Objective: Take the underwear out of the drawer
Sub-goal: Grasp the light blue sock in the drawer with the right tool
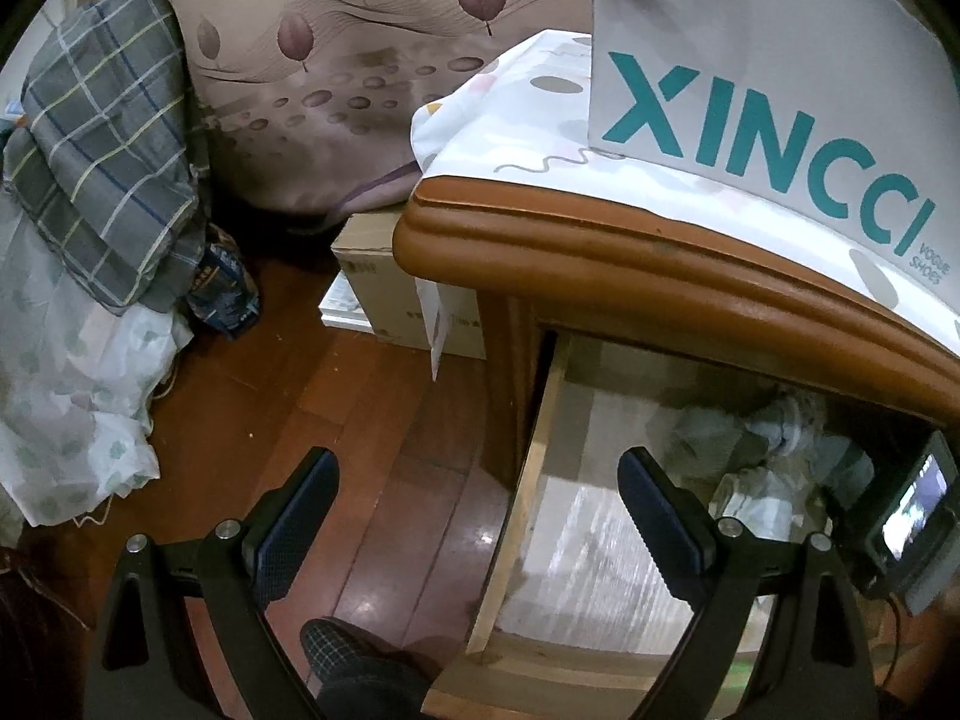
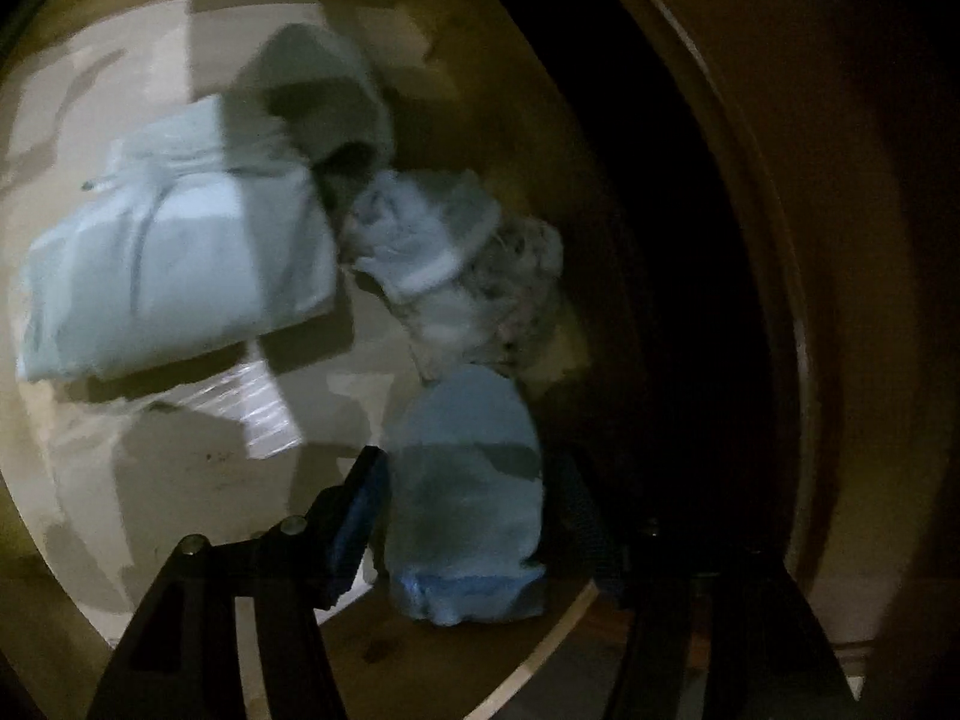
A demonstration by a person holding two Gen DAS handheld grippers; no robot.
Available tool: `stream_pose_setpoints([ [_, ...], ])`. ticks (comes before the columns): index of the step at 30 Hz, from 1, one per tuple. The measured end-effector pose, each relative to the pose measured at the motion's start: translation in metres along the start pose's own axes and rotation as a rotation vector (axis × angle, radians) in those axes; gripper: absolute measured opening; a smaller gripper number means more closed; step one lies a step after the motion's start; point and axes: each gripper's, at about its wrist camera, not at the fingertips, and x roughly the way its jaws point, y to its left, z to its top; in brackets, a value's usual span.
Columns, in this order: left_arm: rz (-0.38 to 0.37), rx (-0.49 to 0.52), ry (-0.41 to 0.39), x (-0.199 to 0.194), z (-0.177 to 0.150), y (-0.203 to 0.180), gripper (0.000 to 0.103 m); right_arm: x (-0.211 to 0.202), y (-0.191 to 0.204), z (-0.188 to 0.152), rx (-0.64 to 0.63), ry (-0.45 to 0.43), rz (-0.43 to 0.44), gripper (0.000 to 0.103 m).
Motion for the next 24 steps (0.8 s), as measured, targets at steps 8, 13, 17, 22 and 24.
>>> stream_pose_setpoints([
  [8,-0.011,0.017,0.020,0.004,-0.002,-0.006,0.093,0.023,-0.008,0.010,0.036,-0.012,0.066,0.062],
  [13,-0.006,0.037,0.021,0.004,-0.004,-0.010,0.093,0.027,-0.011,0.007,0.054,-0.027,0.118,0.050],
  [17,-0.008,0.040,0.023,0.005,-0.005,-0.011,0.093,0.024,-0.014,0.007,0.112,-0.015,0.212,0.043],
  [22,-0.011,0.045,0.025,0.004,-0.005,-0.012,0.093,0.015,-0.014,0.011,0.149,-0.031,0.364,0.043],
  [24,-0.009,0.053,0.026,0.005,-0.005,-0.012,0.093,0.013,-0.005,0.012,0.115,-0.030,0.338,0.047],
])
